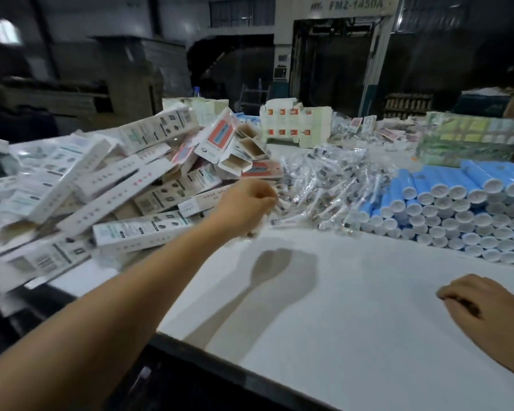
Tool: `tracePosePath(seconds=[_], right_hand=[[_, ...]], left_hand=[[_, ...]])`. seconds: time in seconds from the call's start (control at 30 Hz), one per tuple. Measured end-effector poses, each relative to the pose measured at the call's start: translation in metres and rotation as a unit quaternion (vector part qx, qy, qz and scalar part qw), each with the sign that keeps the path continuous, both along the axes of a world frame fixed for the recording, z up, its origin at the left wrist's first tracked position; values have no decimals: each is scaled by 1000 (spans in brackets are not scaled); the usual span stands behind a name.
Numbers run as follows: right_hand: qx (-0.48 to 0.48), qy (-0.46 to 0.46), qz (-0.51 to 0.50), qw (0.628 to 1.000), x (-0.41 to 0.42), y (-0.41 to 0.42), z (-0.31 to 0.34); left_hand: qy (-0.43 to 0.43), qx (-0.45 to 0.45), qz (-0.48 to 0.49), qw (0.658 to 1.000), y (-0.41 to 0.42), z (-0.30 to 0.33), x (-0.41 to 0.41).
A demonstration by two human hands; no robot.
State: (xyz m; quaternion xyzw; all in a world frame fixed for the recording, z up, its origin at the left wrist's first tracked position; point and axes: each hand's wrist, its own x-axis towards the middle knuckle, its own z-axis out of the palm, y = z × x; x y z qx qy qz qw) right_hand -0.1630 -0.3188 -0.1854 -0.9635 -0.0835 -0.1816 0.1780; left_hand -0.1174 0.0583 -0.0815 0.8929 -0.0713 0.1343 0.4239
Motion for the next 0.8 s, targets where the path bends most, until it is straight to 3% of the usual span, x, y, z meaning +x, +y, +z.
tracePosePath(seconds=[0.1, 0.2, 0.3, 0.47, 0.63, 0.8], right_hand=[[-17, 0, -14, 1000, 1, -4, -3], [-13, 11, -18, 1000, -1, -4, -2], [-1, 22, -6, 1000, -3, -1, 3], [18, 18, 1, 1000, -3, 3, 7], [28, 20, -2, 999, 0, 4, 7], [30, 17, 8, 999, 1, 3, 6]], left_hand=[[-129, 147, 108, 975, 38, 11, 12], [-195, 246, 163, 935, 56, 28, 36], [-186, 324, 202, 905, 60, 37, 65], [-97, 448, 246, 854, 58, 29, 99], [-68, 503, 282, 814, 59, 24, 114], [-86, 422, 330, 840, 74, 34, 101]])
